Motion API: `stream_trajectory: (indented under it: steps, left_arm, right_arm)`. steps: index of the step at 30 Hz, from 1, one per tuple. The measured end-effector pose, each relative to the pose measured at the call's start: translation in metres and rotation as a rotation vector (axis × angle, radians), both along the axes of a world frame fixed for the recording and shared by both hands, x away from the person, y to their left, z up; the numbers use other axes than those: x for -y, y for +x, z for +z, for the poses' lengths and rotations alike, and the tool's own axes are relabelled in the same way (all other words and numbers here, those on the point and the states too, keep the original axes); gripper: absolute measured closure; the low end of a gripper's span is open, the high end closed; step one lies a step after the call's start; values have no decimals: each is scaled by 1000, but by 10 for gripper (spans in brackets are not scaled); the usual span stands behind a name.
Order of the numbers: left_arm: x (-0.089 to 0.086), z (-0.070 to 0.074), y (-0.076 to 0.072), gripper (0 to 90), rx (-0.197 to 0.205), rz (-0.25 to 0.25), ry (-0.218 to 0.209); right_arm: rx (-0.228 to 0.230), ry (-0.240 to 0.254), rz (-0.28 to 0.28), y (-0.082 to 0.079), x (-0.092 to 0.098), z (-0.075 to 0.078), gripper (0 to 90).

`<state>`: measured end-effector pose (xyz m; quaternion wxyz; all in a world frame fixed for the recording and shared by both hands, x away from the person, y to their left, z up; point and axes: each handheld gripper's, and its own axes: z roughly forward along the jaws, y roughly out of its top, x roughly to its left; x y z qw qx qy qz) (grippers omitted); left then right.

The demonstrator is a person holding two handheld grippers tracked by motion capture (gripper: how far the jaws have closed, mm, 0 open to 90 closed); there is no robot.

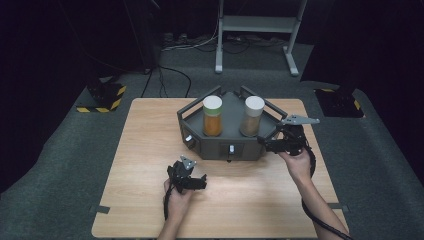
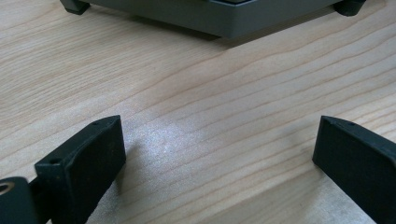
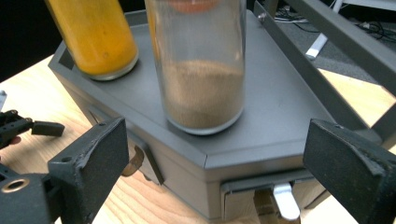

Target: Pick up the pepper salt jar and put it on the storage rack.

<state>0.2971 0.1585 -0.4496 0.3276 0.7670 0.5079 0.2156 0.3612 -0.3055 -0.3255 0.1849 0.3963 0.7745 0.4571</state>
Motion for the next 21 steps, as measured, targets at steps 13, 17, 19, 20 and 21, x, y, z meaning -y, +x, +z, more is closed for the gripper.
stream_trajectory:
  steps: [13, 17, 19, 20, 21]
  left_arm:
    - [0, 0, 0, 25, 0, 0, 0]
    - [0, 0, 0, 25, 0, 0, 0]
    - [0, 0, 0, 25, 0, 0, 0]
    - [0, 0, 0, 26, 0, 0, 0]
    - [0, 0, 0, 25, 0, 0, 0]
  right_arm:
    - [-2, -9, -10, -11, 5, -14, 71]
    - [-10, -6, -20, -14, 8, -23, 71]
    - [-16, -4, -26, -15, 9, -28, 72]
    - [-20, -2, -28, -16, 10, -30, 72]
    - [-25, 0, -30, -16, 10, -32, 72]
